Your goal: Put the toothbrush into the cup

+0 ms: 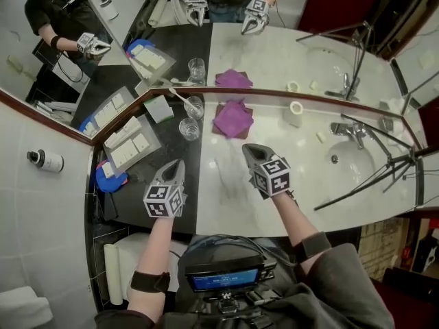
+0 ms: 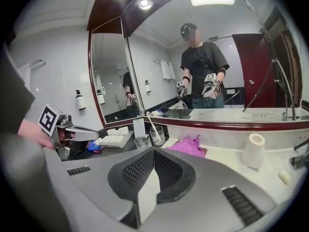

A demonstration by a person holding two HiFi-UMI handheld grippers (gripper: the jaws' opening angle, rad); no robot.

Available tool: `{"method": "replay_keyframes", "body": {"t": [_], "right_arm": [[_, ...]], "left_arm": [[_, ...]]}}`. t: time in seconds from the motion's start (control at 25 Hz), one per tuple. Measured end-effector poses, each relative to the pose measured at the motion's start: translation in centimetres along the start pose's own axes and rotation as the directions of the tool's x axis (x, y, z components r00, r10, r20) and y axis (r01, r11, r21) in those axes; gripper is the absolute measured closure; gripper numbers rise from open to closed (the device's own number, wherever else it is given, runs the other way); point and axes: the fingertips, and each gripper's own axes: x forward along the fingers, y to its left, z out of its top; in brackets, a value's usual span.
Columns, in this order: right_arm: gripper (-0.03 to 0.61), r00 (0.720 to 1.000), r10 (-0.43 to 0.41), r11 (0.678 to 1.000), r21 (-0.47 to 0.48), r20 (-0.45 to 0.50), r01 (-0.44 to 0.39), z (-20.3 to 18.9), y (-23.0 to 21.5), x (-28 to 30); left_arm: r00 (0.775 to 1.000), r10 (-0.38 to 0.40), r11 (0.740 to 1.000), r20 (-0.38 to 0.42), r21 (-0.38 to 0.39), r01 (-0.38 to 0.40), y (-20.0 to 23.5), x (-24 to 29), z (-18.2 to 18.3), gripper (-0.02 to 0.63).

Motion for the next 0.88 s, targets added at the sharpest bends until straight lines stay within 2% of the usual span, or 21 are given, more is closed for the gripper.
{"method": "replay_keyframes", "body": {"t": [0.32, 0.56, 0.72, 0.88], "right_arm": [[0.561, 0.999, -0.035, 0.998, 0.053, -0.029, 0.036, -3.4, -0.6, -4.4], [0.561, 0.998, -0.047, 0.996, 0.074, -0.043, 0.05, -4.6, -0.5, -5.3], [0.561, 0.997, -0.012, 0.998, 0.068, -0.072, 0.017, -5.5, 0.8, -4.6], [0.56, 0.985, 0.038, 0.999, 0.032, -0.169, -0.033, -7.3, 3.7, -2.8]], "left_arm": [[1.0, -0.002, 1.0, -0.024, 0.012, 0.002, -1.7, -1.9, -1.9, 0.612], [1.0, -0.013, 1.0, 0.006, -0.02, 0.014, -2.2, -2.4, -1.8, 0.612], [1.0, -0.018, 1.0, -0.001, -0.015, 0.018, -2.2, -2.2, -2.0, 0.612], [0.999, -0.032, 0.999, -0.019, -0.017, 0.031, -1.9, -2.0, -2.4, 0.612]]}}
